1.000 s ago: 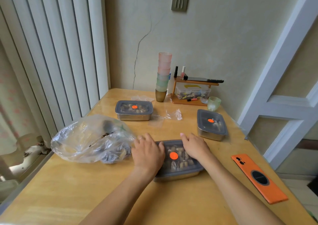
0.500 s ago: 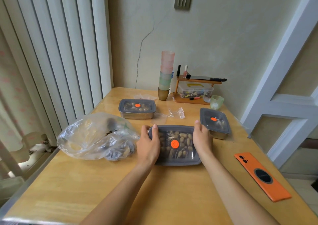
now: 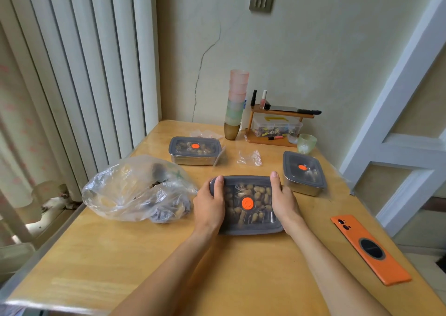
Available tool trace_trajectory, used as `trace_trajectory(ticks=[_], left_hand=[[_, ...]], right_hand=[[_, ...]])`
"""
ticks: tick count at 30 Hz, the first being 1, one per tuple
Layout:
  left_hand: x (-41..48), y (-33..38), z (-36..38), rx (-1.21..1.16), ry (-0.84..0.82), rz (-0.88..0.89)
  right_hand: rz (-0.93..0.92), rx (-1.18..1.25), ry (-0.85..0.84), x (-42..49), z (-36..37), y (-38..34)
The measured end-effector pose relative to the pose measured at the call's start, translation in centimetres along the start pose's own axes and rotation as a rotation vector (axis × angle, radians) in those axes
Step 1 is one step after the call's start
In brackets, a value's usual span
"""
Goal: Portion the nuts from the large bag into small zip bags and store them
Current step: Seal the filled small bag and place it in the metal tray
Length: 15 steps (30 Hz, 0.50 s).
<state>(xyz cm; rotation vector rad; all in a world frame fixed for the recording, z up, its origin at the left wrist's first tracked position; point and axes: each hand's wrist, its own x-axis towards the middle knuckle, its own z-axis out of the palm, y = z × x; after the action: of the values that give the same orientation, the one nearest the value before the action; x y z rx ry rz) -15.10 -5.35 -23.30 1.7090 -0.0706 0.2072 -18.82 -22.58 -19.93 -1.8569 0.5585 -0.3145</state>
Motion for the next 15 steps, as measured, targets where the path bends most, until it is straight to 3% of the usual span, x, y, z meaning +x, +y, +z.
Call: trace_trajectory(ticks=[6,12,15], left_hand=[[2.6,1.6,-2.0,-0.040,0.016,0.010],[9.3,4.6,-5.2,-0.267,0.022,-0.367],[12.4,5.1,-6.4,-0.242,-0.004,-0.340]], right_hand=[[-0.026,0.182,-0.140,0.8,0.8,-1.0],[-0.169,0.108,-0.187,2.8,3.9,-3.7],[-0.160,0.143,-0.128,4.6,6.3,-5.9]])
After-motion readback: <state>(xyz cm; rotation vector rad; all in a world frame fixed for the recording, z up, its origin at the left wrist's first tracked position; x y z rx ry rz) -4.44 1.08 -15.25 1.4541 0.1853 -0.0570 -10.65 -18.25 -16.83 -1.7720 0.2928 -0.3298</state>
